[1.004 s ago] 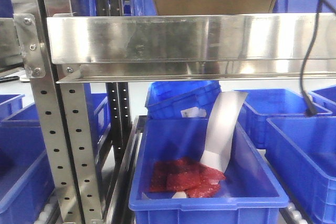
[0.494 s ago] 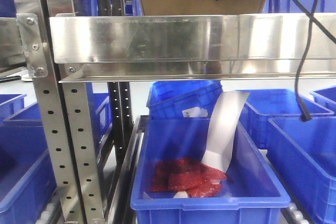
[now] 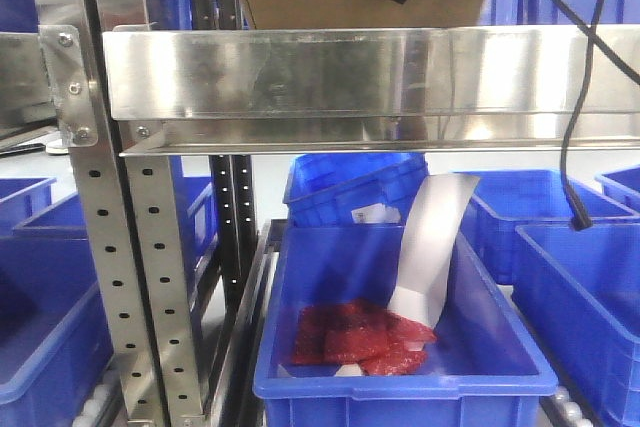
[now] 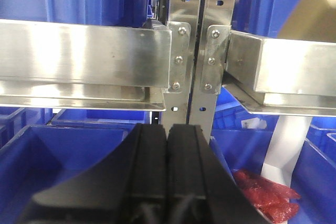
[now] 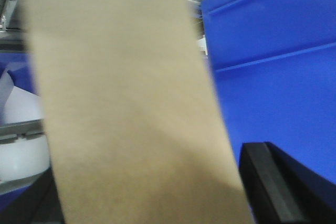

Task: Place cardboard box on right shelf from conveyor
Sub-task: 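Lower the box onto the upper shelf with the right gripper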

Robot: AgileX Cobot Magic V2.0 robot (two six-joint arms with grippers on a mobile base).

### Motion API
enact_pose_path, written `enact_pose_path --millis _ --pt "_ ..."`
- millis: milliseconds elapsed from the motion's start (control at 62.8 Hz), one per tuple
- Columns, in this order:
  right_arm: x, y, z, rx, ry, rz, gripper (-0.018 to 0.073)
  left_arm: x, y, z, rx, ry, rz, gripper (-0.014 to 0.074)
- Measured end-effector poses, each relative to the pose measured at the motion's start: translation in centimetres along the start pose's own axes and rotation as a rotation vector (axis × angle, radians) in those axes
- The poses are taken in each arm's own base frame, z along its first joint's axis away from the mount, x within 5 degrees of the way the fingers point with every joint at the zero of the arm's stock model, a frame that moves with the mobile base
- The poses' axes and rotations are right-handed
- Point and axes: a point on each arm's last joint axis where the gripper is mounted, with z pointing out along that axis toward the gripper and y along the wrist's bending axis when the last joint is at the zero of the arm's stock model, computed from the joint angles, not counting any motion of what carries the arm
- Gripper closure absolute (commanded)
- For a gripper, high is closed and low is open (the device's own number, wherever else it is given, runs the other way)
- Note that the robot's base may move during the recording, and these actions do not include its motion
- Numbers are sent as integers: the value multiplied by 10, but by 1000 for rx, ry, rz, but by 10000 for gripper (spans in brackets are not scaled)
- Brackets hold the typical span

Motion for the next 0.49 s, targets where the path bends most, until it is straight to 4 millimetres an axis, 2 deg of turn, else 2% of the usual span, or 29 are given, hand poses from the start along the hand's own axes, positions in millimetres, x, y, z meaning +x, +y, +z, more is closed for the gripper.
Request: enact_pose_path --millis 191,494 --pt "-5 1 -9 -29 -24 24 -73 0 0 0 0 0 0 715" --pt "-23 2 -59 -86 -92 78 -73 0 0 0 0 0 0 715"
